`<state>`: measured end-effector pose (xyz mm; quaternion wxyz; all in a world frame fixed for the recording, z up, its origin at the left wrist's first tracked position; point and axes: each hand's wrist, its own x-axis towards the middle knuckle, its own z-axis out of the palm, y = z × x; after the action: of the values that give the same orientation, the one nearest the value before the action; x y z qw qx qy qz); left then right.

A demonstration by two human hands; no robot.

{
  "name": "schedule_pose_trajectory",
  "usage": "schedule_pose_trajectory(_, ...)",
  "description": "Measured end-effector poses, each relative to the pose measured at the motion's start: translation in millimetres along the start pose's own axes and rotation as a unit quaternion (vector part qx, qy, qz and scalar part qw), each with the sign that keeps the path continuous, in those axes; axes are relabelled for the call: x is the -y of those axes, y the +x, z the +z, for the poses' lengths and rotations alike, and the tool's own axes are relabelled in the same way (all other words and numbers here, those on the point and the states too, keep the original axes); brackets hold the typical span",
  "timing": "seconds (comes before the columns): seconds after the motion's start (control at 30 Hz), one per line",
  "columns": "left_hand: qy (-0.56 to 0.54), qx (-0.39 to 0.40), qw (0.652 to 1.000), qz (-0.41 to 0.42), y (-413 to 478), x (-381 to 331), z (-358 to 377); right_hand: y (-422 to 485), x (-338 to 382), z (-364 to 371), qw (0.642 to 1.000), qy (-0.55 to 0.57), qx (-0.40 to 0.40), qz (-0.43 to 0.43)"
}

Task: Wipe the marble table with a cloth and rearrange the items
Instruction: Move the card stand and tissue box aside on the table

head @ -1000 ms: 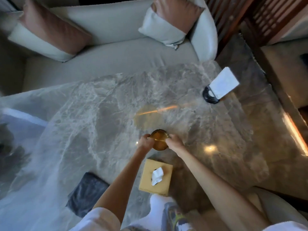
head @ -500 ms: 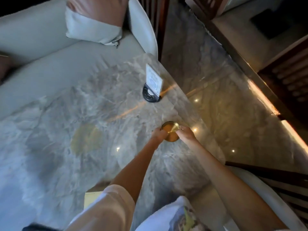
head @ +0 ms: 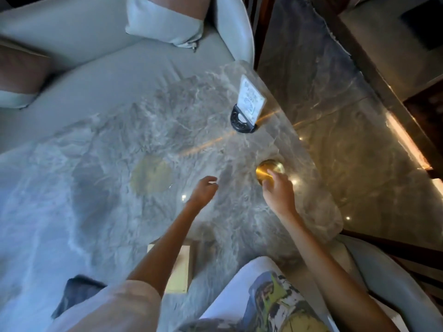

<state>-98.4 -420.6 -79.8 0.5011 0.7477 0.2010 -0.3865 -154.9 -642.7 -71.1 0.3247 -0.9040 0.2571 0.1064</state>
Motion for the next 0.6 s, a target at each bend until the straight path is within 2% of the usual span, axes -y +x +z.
schedule_pose_trajectory(0.07, 0.049, -0.073, 0.996, 0.0, -25, 29, -38, -35, 21, 22, 0.996, 0.033, 0.049, -0.06)
schedule_pose_trajectory(0.17, 0.122, -0.159, 0.98, 0.0, -71, 77, -87, -89, 53, 67, 0.977, 0.041, 0.206, -0.042)
schedule_pose_trajectory(0.23, 0.128, -0.158, 0.979, -0.005, -98, 116, -112, -122, 70, 96, 0.949, 0.062, 0.31, -0.012)
schedule_pose_trajectory(0.3, 0.098, -0.131, 0.986, -0.024, -123, 152, -128, -151, 84, 116, 0.924, 0.082, 0.374, 0.005)
schedule_pose_trajectory(0.43, 0.033, -0.066, 0.996, -0.058, -156, 214, -132, -189, 97, 136, 0.916, 0.08, 0.393, 0.02)
schedule_pose_trajectory(0.6, -0.105, -0.002, 0.99, -0.091, -169, 250, -118, -205, 95, 140, 0.93, 0.094, 0.353, 0.034)
